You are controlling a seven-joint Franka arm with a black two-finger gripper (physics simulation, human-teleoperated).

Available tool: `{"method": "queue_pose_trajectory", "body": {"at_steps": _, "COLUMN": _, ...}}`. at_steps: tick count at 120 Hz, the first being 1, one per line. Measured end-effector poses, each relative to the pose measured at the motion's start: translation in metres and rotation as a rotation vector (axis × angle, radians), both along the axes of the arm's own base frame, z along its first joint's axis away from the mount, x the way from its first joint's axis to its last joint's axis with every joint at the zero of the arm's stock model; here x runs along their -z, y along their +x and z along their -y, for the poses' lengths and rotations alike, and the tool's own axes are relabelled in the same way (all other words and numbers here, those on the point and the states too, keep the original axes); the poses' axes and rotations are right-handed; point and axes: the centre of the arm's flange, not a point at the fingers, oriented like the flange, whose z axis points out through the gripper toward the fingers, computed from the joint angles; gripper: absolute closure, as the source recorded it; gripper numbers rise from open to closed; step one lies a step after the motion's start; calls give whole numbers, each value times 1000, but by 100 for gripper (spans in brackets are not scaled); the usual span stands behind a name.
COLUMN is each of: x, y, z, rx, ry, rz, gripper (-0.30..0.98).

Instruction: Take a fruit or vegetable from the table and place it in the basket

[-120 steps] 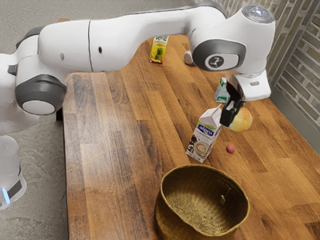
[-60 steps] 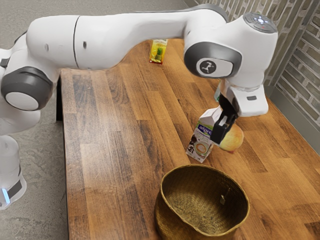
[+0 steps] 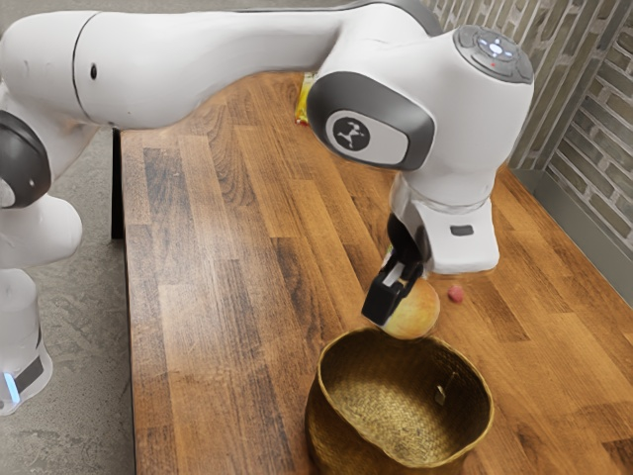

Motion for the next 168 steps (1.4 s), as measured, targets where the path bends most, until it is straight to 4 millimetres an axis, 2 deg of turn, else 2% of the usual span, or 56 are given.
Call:
{"method": "queue_pose_trajectory", "body": {"at_steps": 6, "x": 4, "y": 4, "z": -1, "rx": -25, "ry": 7, "rz": 5, "gripper": 33}}
{"method": "queue_pose_trajectory", "body": {"at_steps": 22, "x": 39, "y": 11, "z": 8, "rx": -55, "ry": 29, "rz": -17, "gripper": 33}}
{"method": "queue_pose_trajectory", "body": {"at_steps": 52, "x": 67, "y": 18, "z": 13, "rx": -101, "ry": 21, "rz": -22, "gripper": 31}}
{"method": "queue_pose_trajectory", "body": {"at_steps": 66, "x": 71, "y": 19, "z": 20, "rx": -106, "ry": 2, "rz": 3, "gripper": 31}}
{"method": "queue_pose_trajectory", "body": {"at_steps": 85, "x": 87, "y": 19, "z": 26, "rx": -118, "ry": 0, "rz": -4, "gripper": 32}}
{"method": "queue_pose_trajectory", "body": {"at_steps": 102, "x": 88, "y": 19, "z": 26, "rx": -125, "ry": -6, "rz": -3, "gripper": 15}}
{"method": "queue_pose_trajectory", "body": {"at_steps": 139, "x": 87, "y": 24, "z": 20, "rx": -153, "ry": -13, "rz": 1, "gripper": 4}}
{"method": "queue_pose_trajectory", "body": {"at_steps": 146, "x": 60, "y": 45, "z": -10, "rx": -204, "ry": -39, "rz": 47, "gripper": 3}}
{"method": "queue_pose_trajectory", "body": {"at_steps": 150, "x": 28, "y": 55, "z": -50, "rx": -270, "ry": -50, "rz": 98, "gripper": 3}}
{"method": "queue_pose_trajectory", "body": {"at_steps": 156, "x": -24, "y": 51, "z": -123, "rx": -371, "ry": -68, "rz": 164, "gripper": 3}}
{"method": "queue_pose_trajectory", "body": {"at_steps": 159, "x": -44, "y": 48, "z": -160, "rx": -415, "ry": -69, "rz": 184, "gripper": 3}}
{"method": "queue_pose_trajectory", "body": {"at_steps": 162, "x": -59, "y": 49, "z": -199, "rx": -459, "ry": -76, "rz": 193, "gripper": 3}}
{"method": "queue_pose_trajectory", "body": {"at_steps": 168, "x": -75, "y": 59, "z": -302, "rx": -578, "ry": -98, "rz": 189, "gripper": 3}}
